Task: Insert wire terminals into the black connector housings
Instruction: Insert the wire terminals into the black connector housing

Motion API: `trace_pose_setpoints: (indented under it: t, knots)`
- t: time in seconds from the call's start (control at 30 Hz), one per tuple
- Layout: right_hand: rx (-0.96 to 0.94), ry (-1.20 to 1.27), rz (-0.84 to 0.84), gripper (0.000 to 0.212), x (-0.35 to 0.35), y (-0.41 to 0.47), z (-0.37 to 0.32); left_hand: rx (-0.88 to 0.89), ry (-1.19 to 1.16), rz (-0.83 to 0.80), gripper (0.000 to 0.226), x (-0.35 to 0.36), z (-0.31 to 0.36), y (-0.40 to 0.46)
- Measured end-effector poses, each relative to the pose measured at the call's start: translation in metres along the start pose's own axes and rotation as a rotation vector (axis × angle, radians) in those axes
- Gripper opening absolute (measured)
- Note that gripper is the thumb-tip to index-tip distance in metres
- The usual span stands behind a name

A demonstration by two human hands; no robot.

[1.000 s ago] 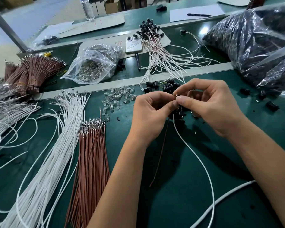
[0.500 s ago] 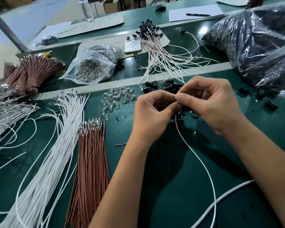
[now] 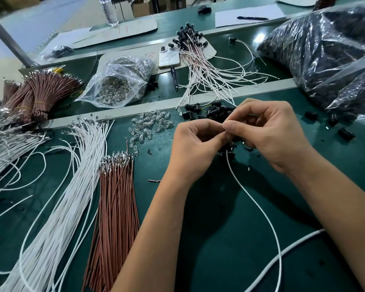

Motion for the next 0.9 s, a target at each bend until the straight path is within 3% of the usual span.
trace_pose_setpoints:
  t: [0.23, 0.9]
  knots:
    - [0.145, 0.144, 0.021, 0.016, -0.0025, 0.0007, 0.0062, -0.109, -0.179, 0.066, 0.003, -0.0047, -0.0034, -0.0007]
    - [0.047, 0.000, -0.021, 0.007, -0.0009, -0.0006, 0.0001, -0.088, -0.161, 0.004, 0.006, -0.0034, -0.0027, -0.0008]
Point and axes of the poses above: each hand's wrist, its own y-axis towards the middle knuckle, its own x-axis out of the palm, z = x × y, the point moved 5 cm from there along y, towards the middle knuckle, and after that the axes turned 3 degrees about y, right-handed, at the moved point
